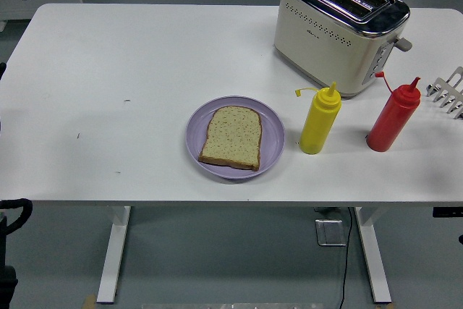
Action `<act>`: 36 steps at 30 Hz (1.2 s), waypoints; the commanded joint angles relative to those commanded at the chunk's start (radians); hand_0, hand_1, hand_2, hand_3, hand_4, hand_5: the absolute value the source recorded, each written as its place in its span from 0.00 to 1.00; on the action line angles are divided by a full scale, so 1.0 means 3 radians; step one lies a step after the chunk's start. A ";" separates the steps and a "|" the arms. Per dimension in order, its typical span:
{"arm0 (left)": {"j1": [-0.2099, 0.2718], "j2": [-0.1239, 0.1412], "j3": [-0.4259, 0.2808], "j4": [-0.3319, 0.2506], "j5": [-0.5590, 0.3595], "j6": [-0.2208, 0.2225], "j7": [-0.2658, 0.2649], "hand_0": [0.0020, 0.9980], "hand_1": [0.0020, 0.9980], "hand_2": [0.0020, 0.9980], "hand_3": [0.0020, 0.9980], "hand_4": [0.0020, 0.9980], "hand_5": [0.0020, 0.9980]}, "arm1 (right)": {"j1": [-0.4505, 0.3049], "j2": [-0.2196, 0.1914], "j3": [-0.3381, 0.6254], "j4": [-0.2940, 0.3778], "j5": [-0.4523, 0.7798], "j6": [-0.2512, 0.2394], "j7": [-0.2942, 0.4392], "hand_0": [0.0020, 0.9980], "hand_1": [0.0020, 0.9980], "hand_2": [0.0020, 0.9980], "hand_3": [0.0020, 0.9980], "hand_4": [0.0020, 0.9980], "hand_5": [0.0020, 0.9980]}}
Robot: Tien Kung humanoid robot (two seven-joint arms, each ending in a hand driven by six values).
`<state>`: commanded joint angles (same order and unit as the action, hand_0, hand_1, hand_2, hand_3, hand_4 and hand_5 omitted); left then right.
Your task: Pick up the cup,pour liquid into bread,place the cup on the desk
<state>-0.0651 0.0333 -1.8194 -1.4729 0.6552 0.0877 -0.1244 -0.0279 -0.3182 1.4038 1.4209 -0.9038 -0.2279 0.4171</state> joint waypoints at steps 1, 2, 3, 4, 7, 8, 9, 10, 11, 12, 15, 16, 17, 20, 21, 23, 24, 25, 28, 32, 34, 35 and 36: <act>0.0000 0.0000 0.0001 0.0000 0.0000 0.0000 0.0000 0.72 0.74 0.76 0.68 0.67 1.00 | 0.0001 0.0000 -0.0018 -0.0004 -0.0082 -0.0006 -0.0004 0.98 0.91 0.98 1.00 0.92 0.39; 0.0000 0.0000 0.0001 0.0000 0.0000 0.0000 0.0000 0.72 0.74 0.76 0.68 0.67 1.00 | 0.0002 0.0000 -0.0027 -0.0006 -0.0146 -0.0009 -0.0006 0.98 0.91 0.98 1.00 0.92 0.39; 0.0001 0.0000 0.0003 0.0000 0.0001 -0.0001 0.0001 0.72 0.74 0.76 0.68 0.67 1.00 | 0.0010 0.0004 -0.0067 -0.0015 -0.0282 -0.0005 -0.0024 1.00 0.94 1.00 1.00 0.93 0.35; 0.0001 0.0000 0.0003 0.0000 0.0002 -0.0001 0.0001 0.72 0.74 0.76 0.68 0.67 1.00 | 0.0013 0.0005 -0.0078 -0.0018 -0.0361 -0.0005 -0.0028 1.00 0.94 1.00 1.00 0.93 0.35; 0.0004 0.0002 0.0001 -0.0001 0.0002 0.0001 0.0001 0.72 0.74 0.76 0.68 0.67 1.00 | 0.0040 0.0011 -0.0149 -0.0028 -0.0456 0.0029 -0.0058 1.00 0.94 1.00 1.00 0.93 0.35; 0.0005 0.0002 0.0000 -0.0001 0.0003 0.0001 0.0001 0.72 0.74 0.76 0.68 0.67 1.00 | 0.0046 0.0011 -0.0162 -0.0029 -0.0457 0.0036 -0.0065 1.00 0.94 1.00 1.00 0.93 0.35; 0.0006 0.0003 -0.0001 -0.0002 0.0003 0.0002 0.0002 0.72 0.74 0.76 0.68 0.66 1.00 | 0.0058 0.0012 -0.0182 -0.0032 -0.0448 0.0046 -0.0078 1.00 0.94 1.00 1.00 0.94 0.32; 0.0006 0.0004 -0.0003 -0.0002 0.0004 0.0005 0.0004 0.72 0.74 0.76 0.68 0.66 1.00 | 0.0083 0.0022 -0.0219 -0.0039 -0.0437 0.0047 -0.0094 1.00 0.94 1.00 1.00 0.94 0.32; 0.0006 0.0004 -0.0004 -0.0001 0.0005 0.0007 0.0005 0.72 0.74 0.76 0.68 0.66 1.00 | 0.0092 0.0026 -0.0233 -0.0042 -0.0434 0.0046 -0.0099 1.00 0.94 1.00 1.00 0.94 0.32; 0.0005 0.0003 -0.0006 -0.0002 0.0005 0.0007 0.0005 0.72 0.74 0.76 0.68 0.66 1.00 | 0.0111 0.0038 -0.0254 -0.0051 -0.0430 0.0035 -0.0102 1.00 0.94 1.00 1.00 0.94 0.32; 0.0004 0.0002 -0.0009 -0.0003 0.0005 0.0007 0.0006 0.72 0.74 0.76 0.68 0.67 1.00 | 0.0172 0.0072 -0.0320 -0.0094 -0.0437 -0.0010 -0.0112 1.00 0.94 1.00 1.00 0.94 0.30; 0.0002 0.0002 -0.0011 -0.0003 0.0005 0.0007 0.0006 0.72 0.74 0.76 0.68 0.67 1.00 | 0.0198 0.0081 -0.0348 -0.0121 -0.0434 -0.0034 -0.0116 1.00 0.94 1.00 1.00 0.94 0.30; 0.0001 0.0002 -0.0012 -0.0004 0.0005 0.0007 0.0006 0.72 0.74 0.76 0.68 0.67 1.00 | 0.0224 0.0089 -0.0376 -0.0150 -0.0430 -0.0058 -0.0122 1.00 0.94 1.00 1.00 0.94 0.30; 0.0002 0.0001 -0.0016 -0.0005 0.0007 0.0007 0.0005 0.72 0.74 0.76 0.68 0.67 1.00 | 0.0278 0.0112 -0.0436 -0.0213 -0.0420 -0.0105 -0.0134 1.00 0.94 1.00 1.00 0.94 0.30; 0.0002 0.0001 -0.0017 -0.0005 0.0007 0.0007 0.0006 0.72 0.74 0.76 0.68 0.67 1.00 | 0.0301 0.0123 -0.0458 -0.0235 -0.0415 -0.0117 -0.0136 0.99 0.94 1.00 1.00 0.94 0.30; 0.0002 0.0002 -0.0018 -0.0003 0.0007 0.0008 0.0006 0.72 0.74 0.76 0.68 0.67 1.00 | 0.0333 0.0139 -0.0489 -0.0264 -0.0411 -0.0131 -0.0139 0.99 0.94 1.00 1.00 0.94 0.30; 0.0001 0.0001 -0.0018 -0.0002 0.0007 0.0008 0.0006 0.72 0.74 0.76 0.68 0.67 1.00 | 0.0358 0.0153 -0.0515 -0.0286 -0.0411 -0.0142 -0.0140 0.99 0.94 1.00 1.00 0.94 0.30; 0.0001 -0.0001 -0.0018 -0.0001 0.0007 0.0008 0.0007 0.72 0.74 0.76 0.68 0.67 1.00 | 0.0396 0.0175 -0.0548 -0.0315 -0.0406 -0.0160 -0.0142 0.99 0.94 1.00 1.00 0.94 0.30; -0.0001 -0.0002 -0.0017 0.0000 0.0008 0.0008 0.0008 0.72 0.74 0.76 0.68 0.67 1.00 | 0.0456 0.0227 -0.0578 -0.0356 -0.0407 -0.0193 -0.0139 0.98 0.92 0.98 1.00 0.94 0.30; -0.0001 -0.0004 -0.0021 -0.0002 0.0009 0.0008 0.0008 0.72 0.74 0.76 0.68 0.67 1.00 | 0.0550 0.0299 -0.0630 -0.0427 -0.0437 -0.0262 -0.0146 0.98 0.92 0.98 1.00 0.94 0.30; 0.0000 -0.0004 -0.0024 -0.0003 0.0008 0.0008 0.0008 0.72 0.74 0.76 0.68 0.66 1.00 | 0.0609 0.0318 -0.0686 -0.0491 -0.0414 -0.0327 -0.0149 0.96 0.88 0.94 1.00 0.94 0.30; 0.0000 -0.0004 -0.0025 -0.0003 0.0008 0.0008 0.0008 0.72 0.74 0.76 0.68 0.66 1.00 | 0.0615 0.0320 -0.0693 -0.0499 -0.0411 -0.0336 -0.0149 0.96 0.88 0.94 1.00 0.94 0.30; 0.0000 -0.0005 -0.0025 -0.0003 0.0008 0.0008 0.0008 0.72 0.74 0.76 0.68 0.66 1.00 | 0.0638 0.0330 -0.0713 -0.0527 -0.0395 -0.0373 -0.0144 0.96 0.88 0.94 1.00 0.94 0.30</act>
<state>-0.0651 0.0319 -1.8269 -1.4738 0.6577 0.0901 -0.1220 0.1636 -0.2193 1.1898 1.2627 -1.0222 -0.3396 0.3738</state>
